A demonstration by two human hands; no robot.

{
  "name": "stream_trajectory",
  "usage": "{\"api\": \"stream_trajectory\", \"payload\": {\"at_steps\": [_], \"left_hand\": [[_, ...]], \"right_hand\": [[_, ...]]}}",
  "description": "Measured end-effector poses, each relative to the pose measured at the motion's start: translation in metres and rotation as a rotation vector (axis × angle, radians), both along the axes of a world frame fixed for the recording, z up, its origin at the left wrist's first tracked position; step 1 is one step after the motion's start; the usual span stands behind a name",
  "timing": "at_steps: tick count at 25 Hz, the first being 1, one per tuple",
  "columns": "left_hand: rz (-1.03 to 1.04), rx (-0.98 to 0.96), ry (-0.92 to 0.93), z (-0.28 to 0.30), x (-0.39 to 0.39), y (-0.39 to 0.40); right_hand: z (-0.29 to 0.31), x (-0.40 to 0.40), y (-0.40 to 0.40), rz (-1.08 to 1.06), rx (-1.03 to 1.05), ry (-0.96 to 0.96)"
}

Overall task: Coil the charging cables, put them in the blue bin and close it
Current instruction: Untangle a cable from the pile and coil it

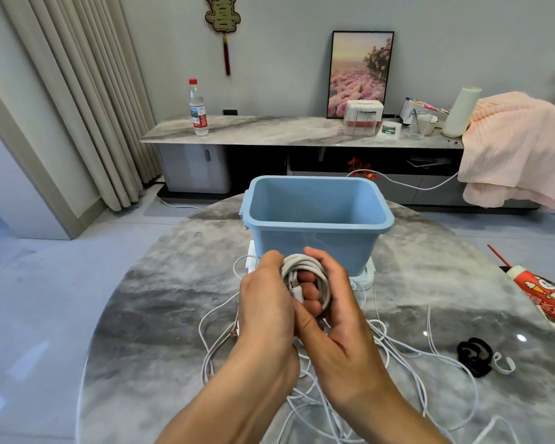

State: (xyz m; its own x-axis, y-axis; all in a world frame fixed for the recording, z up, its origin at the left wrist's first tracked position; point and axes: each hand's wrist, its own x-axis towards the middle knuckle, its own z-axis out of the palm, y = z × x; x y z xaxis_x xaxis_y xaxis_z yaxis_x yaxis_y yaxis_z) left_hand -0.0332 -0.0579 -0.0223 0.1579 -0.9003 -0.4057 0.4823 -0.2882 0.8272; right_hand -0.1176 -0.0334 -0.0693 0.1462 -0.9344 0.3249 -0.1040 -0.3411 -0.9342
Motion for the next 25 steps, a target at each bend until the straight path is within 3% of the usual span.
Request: {"api": "stream_trajectory", "payload": {"at_steps": [3, 8, 13, 19, 25], "left_hand": [[-0.080, -0.021, 0.096, 0.004, 0.000, 0.003], [-0.012, -0.018, 0.076, 0.001, -0.002, 0.005], [-0.004, -0.079, 0.072, -0.001, -0.002, 0.003], [-0.219, -0.418, -0.079, -0.001, -0.014, 0.010], [-0.344, -0.379, -0.009, -0.008, -0.012, 0.008]], "right_hand": [[0.001, 0.000, 0.003, -0.072, -0.111, 0.055], [0.000, 0.004, 0.006, -0.186, -0.244, 0.150], [0.002, 0.012, 0.005, -0.244, -0.057, -0.066], [0.023, -0.005, -0.014, -0.316, 0.111, -0.428], [0.023, -0.008, -0.014, -0.340, 0.180, -0.529]]}}
